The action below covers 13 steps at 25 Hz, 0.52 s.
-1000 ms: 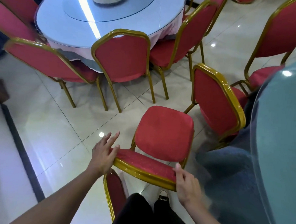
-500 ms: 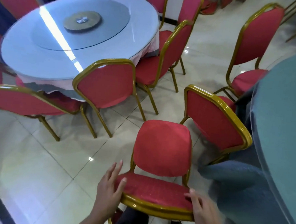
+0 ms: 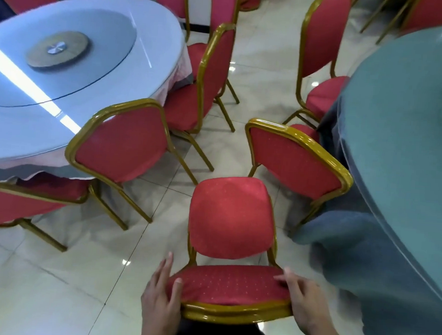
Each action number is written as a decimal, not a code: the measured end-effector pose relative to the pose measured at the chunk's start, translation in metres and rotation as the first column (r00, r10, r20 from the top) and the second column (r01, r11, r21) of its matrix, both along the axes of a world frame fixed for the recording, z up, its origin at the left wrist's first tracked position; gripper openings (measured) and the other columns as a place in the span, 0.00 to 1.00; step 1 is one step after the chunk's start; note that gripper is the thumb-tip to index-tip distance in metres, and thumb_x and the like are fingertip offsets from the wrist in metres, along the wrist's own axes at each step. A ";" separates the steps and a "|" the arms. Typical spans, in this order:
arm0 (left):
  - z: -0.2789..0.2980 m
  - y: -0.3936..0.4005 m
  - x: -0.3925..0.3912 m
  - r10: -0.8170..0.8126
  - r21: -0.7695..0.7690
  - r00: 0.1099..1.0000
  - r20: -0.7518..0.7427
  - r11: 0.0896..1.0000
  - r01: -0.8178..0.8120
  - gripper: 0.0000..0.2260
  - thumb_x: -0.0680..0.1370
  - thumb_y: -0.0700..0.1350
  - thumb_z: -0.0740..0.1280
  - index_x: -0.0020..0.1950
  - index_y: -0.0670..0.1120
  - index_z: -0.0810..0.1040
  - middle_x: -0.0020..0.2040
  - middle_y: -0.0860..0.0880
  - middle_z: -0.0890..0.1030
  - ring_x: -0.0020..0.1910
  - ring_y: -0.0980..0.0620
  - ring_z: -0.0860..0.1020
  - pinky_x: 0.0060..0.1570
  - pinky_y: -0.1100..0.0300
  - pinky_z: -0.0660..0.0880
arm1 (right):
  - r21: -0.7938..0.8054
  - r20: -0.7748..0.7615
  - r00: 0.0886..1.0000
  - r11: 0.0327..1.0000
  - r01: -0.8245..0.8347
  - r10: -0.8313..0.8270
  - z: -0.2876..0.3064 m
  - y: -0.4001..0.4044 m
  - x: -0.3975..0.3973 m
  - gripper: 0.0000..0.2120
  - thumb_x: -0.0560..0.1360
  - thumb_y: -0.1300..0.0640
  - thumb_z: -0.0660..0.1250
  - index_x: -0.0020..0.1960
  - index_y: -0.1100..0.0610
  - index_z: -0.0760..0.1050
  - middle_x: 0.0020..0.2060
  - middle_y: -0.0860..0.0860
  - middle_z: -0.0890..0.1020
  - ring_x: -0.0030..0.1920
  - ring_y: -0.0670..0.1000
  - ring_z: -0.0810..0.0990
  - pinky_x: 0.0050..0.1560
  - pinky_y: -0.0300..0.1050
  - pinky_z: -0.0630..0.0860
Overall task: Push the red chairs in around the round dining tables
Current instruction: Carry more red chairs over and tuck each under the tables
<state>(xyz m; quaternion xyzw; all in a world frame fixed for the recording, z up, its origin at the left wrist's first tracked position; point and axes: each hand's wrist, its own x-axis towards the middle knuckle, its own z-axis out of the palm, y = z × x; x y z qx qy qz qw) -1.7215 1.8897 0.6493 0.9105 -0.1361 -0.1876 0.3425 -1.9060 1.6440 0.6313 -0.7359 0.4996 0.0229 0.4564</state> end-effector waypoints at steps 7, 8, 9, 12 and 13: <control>0.003 0.013 0.060 -0.041 -0.009 0.999 -0.034 0.999 0.040 0.29 0.77 0.67 0.50 0.79 0.66 0.59 0.78 0.50 0.67 0.67 0.55 0.70 0.72 0.42 0.65 | -0.002 0.035 0.995 0.995 0.098 -0.098 -0.004 0.037 0.038 0.41 0.67 0.16 0.37 0.37 0.37 0.82 0.39 0.36 0.82 0.44 0.40 0.80 0.47 0.38 0.76; 0.003 0.017 0.072 -0.060 -0.012 0.998 -0.036 0.998 0.060 0.28 0.77 0.66 0.50 0.79 0.66 0.59 0.78 0.51 0.66 0.68 0.54 0.70 0.72 0.43 0.65 | -0.001 0.038 0.994 0.995 0.104 -0.103 -0.004 0.044 0.046 0.41 0.67 0.16 0.37 0.37 0.38 0.82 0.39 0.37 0.82 0.45 0.41 0.80 0.49 0.41 0.78; 0.004 0.021 0.083 -0.079 -0.012 0.996 -0.035 0.997 0.079 0.28 0.78 0.65 0.51 0.79 0.66 0.59 0.78 0.51 0.66 0.67 0.55 0.70 0.71 0.45 0.65 | -0.001 0.047 0.993 0.994 0.106 -0.105 -0.004 0.051 0.054 0.41 0.68 0.16 0.37 0.37 0.38 0.82 0.39 0.38 0.83 0.45 0.42 0.81 0.50 0.42 0.79; 0.006 0.029 0.117 -0.132 -0.009 0.990 -0.041 0.991 0.132 0.27 0.79 0.64 0.51 0.79 0.67 0.58 0.79 0.51 0.65 0.73 0.51 0.66 0.70 0.50 0.63 | -0.010 0.055 0.994 0.995 0.099 -0.098 0.000 0.069 0.079 0.41 0.71 0.18 0.38 0.39 0.41 0.83 0.38 0.39 0.83 0.44 0.41 0.81 0.50 0.42 0.78; 0.006 0.031 0.131 -0.155 -0.005 0.987 -0.044 0.988 0.154 0.26 0.79 0.64 0.50 0.78 0.67 0.57 0.78 0.51 0.65 0.75 0.50 0.64 0.71 0.49 0.62 | -0.021 0.049 0.994 0.995 0.102 -0.100 0.001 0.077 0.089 0.41 0.72 0.20 0.38 0.40 0.42 0.84 0.38 0.41 0.83 0.43 0.41 0.81 0.50 0.42 0.78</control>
